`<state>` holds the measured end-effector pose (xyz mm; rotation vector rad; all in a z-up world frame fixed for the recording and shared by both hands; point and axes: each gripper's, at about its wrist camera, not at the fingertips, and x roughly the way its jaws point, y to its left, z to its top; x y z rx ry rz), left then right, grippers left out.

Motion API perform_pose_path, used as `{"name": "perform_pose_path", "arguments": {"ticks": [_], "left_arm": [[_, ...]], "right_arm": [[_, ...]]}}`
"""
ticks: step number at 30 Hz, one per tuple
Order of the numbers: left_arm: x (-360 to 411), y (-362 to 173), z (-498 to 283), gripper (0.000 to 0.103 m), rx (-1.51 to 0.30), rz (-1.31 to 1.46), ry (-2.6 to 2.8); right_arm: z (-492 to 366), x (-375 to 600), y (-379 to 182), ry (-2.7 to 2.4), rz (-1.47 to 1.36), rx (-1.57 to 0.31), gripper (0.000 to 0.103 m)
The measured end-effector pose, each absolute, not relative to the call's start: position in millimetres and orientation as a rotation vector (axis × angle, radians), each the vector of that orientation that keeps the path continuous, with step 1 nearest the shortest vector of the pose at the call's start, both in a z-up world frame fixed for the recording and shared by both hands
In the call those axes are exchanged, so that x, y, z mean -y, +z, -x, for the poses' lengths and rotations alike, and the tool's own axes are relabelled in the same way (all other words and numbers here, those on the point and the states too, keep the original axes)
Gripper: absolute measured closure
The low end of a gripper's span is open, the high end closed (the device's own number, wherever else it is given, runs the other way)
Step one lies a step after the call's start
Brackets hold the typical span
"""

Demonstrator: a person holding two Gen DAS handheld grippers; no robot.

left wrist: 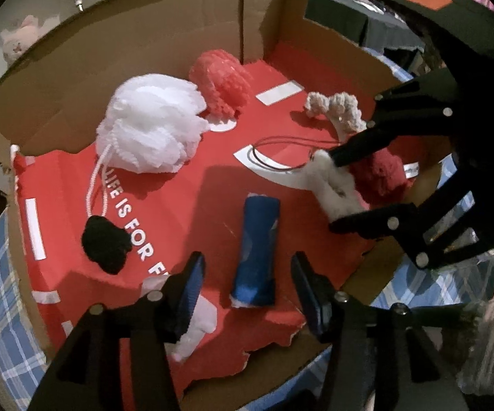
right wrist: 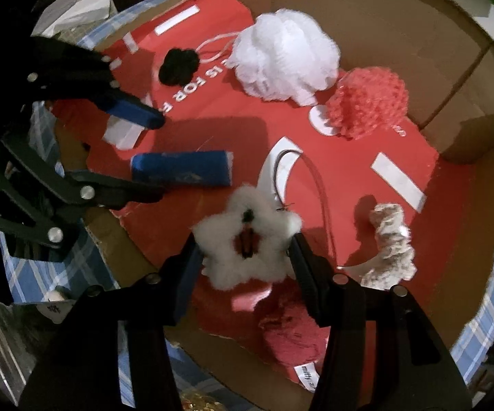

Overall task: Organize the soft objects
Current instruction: 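Open both tools to release the cloth and star in the box, then move both tools back toward the remaining items on the table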

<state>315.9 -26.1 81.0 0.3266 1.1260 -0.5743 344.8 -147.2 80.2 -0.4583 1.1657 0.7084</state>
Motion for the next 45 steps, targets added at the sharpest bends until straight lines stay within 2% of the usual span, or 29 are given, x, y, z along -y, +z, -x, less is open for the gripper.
{"name": "perform_pose_path", "arguments": {"ticks": [1,3,9,14,16,20,22,25,32,36,45], "left_arm": [[23.8,83.4,-315.1,0.039,-1.12,-0.318,-0.572],[19.4,90.5,-311.2,0.034,-1.098,-0.301,-0.558],[3.8,114.3,-297.0,0.027,-1.05,-0.255,-0.52],[-5.3,138.2,-275.9,0.017,-0.973,-0.235,-0.479],[-6.8,148.3,-265.6,0.01,-0.945,-0.224,-0.475],[-10.7,169.0,-237.5,0.006,-0.845,-0.18,-0.443],[-14.9,181.1,-217.7,0.001,-0.779,-0.153,-0.412],[-18.2,199.1,-183.5,0.0,-0.68,-0.124,-0.383],[-25.0,218.4,-106.4,0.0,-0.526,-0.037,-0.347],[-23.0,218.8,-61.9,0.0,-0.439,-0.029,-0.318],[-20.6,197.5,8.0,0.0,-0.311,0.024,-0.268]], "right_arm": [[-344.3,148.2,82.6,0.711,0.444,-1.169,0.048],[-343.5,149.7,85.7,0.7,0.443,-1.159,0.043],[-338.6,156.8,99.6,0.667,0.417,-1.137,0.043],[-319.8,172.8,140.5,0.62,0.346,-1.05,0.041],[-308.7,182.4,162.4,0.571,0.288,-0.993,0.032],[-267.9,197.1,202.1,0.513,0.185,-0.88,0.028],[-239.6,203.4,221.3,0.481,0.147,-0.807,0.019],[-199.0,203.8,240.6,0.416,0.152,-0.701,0.013],[-96.8,217.9,265.6,0.353,0.089,-0.498,0.013],[-47.7,222.7,265.5,0.311,0.08,-0.397,0.004],[34.4,232.4,235.7,0.224,0.033,-0.258,0.003]]}}
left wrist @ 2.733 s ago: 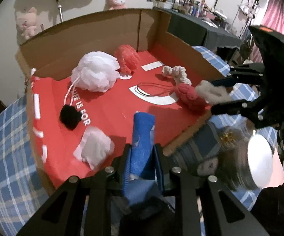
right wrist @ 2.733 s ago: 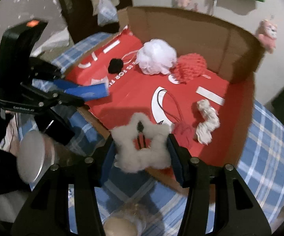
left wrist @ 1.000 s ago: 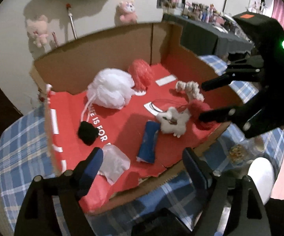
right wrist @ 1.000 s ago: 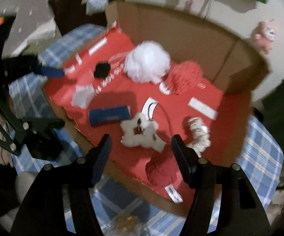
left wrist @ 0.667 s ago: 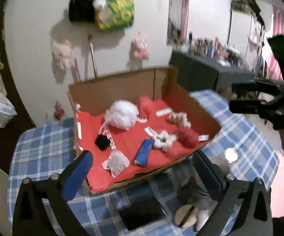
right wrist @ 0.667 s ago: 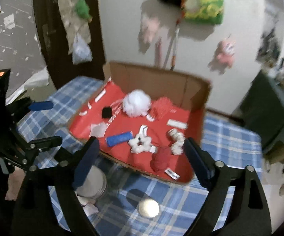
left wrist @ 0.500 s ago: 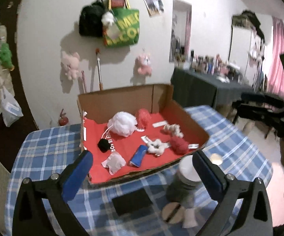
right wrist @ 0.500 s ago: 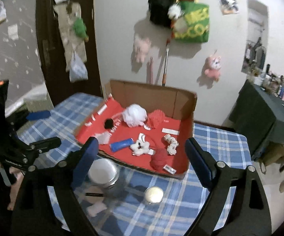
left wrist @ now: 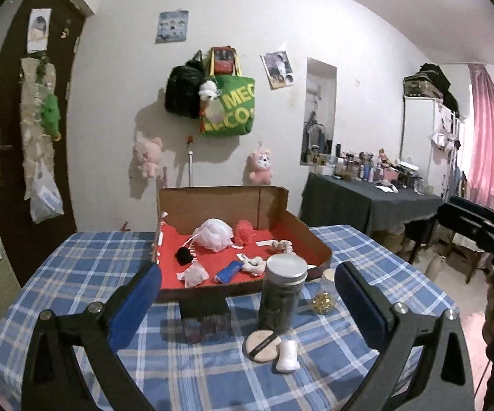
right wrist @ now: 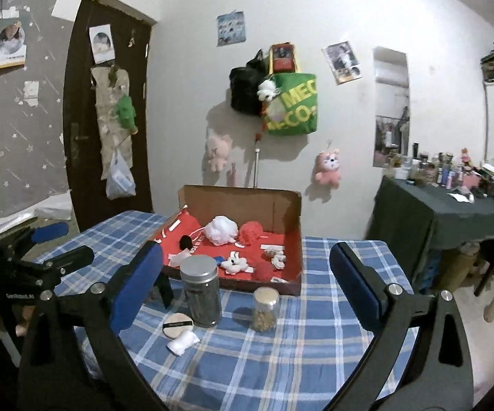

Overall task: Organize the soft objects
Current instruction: 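Move both tools back toward the remaining items on the table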

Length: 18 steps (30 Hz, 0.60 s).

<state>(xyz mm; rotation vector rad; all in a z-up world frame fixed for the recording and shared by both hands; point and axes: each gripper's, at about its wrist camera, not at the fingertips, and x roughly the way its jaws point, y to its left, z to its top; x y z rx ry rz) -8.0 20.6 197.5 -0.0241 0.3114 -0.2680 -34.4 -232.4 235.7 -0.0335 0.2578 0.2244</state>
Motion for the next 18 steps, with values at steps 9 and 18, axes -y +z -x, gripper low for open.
{"name": "perform_pose_path", "arguments": {"ticks": [9,18], "left_arm": [[-13.0,161.1,28.3,0.0,-0.317,0.04,-0.219],[-12.6,114.8,15.2,0.0,-0.426,0.043,-0.152]], "right_arm": [[56.9,216.3,183.4,0.139,0.042,-0.235,0.003],[45.1,207.1,131.4,0.115,0.029,-0.317,0.003]]}}
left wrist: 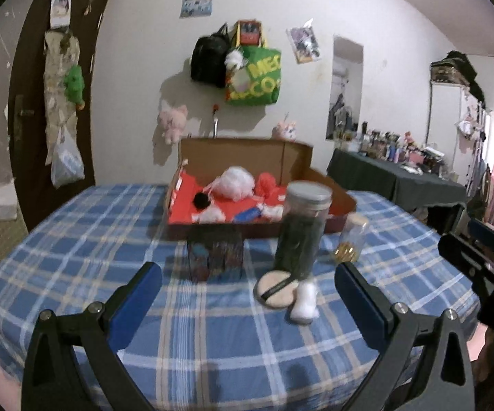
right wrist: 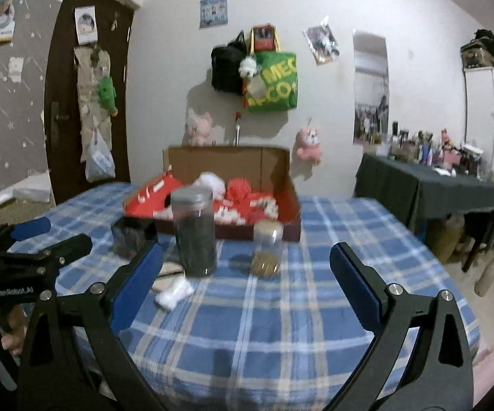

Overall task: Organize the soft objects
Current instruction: 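Move both tools back toward the remaining items on the table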

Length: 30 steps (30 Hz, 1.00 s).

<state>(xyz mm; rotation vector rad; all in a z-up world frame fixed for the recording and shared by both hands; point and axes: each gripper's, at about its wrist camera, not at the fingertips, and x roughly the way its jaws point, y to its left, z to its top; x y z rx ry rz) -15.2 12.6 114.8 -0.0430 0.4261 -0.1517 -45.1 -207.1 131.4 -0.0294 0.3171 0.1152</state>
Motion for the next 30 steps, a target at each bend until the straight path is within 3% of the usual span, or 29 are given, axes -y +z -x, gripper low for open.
{"name": "perform_pose_path", "arguments": {"ticks": [12,30], "left_arm": [[-21.1,66.9,-9.8,0.0,-0.571,0.061,-0.096],[-56.3,63.6,-29.3,0.0,-0.624,0.057,-0.047]], "right_arm": [[10.9,201.0,73.7,0.146,-0.015,-0.513,0.003],[-64.6,161.0,45.9,0.283,-0.078,-0.77,0.003]]}}
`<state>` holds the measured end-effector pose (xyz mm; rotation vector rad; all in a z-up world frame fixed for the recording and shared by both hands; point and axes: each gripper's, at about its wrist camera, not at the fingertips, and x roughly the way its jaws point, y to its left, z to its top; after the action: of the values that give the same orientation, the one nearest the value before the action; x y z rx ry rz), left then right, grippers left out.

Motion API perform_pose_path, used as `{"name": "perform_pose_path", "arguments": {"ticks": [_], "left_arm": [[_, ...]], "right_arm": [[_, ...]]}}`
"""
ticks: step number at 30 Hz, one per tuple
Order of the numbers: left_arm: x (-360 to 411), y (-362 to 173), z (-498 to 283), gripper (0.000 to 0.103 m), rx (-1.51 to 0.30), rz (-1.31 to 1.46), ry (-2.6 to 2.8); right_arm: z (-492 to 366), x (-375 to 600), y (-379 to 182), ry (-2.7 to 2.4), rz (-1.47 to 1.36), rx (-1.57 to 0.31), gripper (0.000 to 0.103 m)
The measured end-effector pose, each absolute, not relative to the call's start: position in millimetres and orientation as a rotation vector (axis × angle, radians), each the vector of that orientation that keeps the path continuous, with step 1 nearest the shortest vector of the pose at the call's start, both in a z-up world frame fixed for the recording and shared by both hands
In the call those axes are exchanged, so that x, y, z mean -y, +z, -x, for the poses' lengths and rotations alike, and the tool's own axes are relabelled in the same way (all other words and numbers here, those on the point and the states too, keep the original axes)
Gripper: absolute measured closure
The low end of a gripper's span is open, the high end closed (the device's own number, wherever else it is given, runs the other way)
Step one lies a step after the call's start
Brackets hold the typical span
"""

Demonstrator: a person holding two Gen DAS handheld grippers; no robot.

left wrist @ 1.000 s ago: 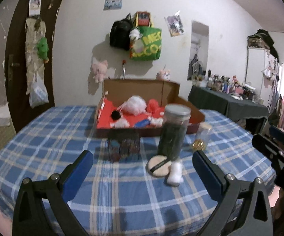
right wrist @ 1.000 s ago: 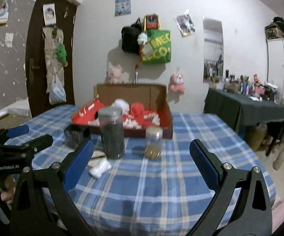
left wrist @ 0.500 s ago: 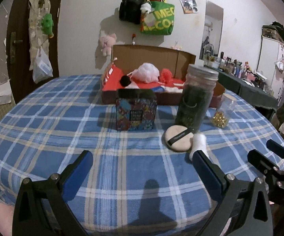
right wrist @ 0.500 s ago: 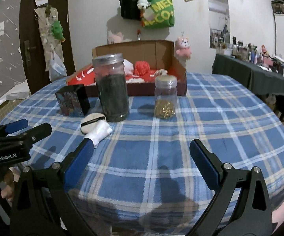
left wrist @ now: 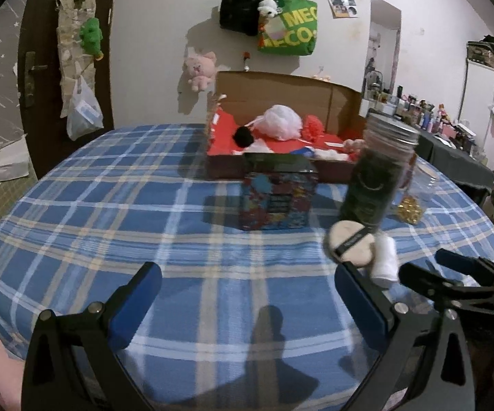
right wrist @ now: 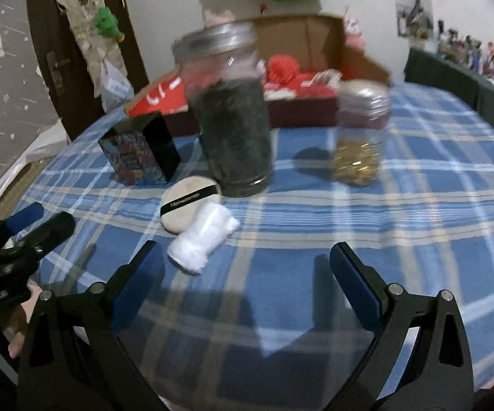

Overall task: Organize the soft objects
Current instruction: 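Move both tools back toward the remaining items on the table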

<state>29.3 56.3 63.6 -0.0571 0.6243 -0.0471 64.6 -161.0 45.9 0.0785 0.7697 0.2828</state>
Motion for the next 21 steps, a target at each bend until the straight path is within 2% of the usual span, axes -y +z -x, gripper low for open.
{"name": "perform_pose_path", "arguments": {"ticks": [9,15,21], "left_arm": [[-69.0,62.6,-41.7,0.0,-0.652,0.072,-0.05],[-51.0,58.0,-49.5,0.0,-0.676,0.051,-0.105],[-26.0,59.6,-59.9,0.0,-0.693,0.007,-0.195]], "right_arm": [[-81.2,169.5,40.1,0.182,-0.01,-0.831,0.003],[-78.5,231.2,49.9,0.081,-0.135,-0.819,0.003],[-82.3,238.1,57.2,0.23,-0.218,-0.83,0.003]]}}
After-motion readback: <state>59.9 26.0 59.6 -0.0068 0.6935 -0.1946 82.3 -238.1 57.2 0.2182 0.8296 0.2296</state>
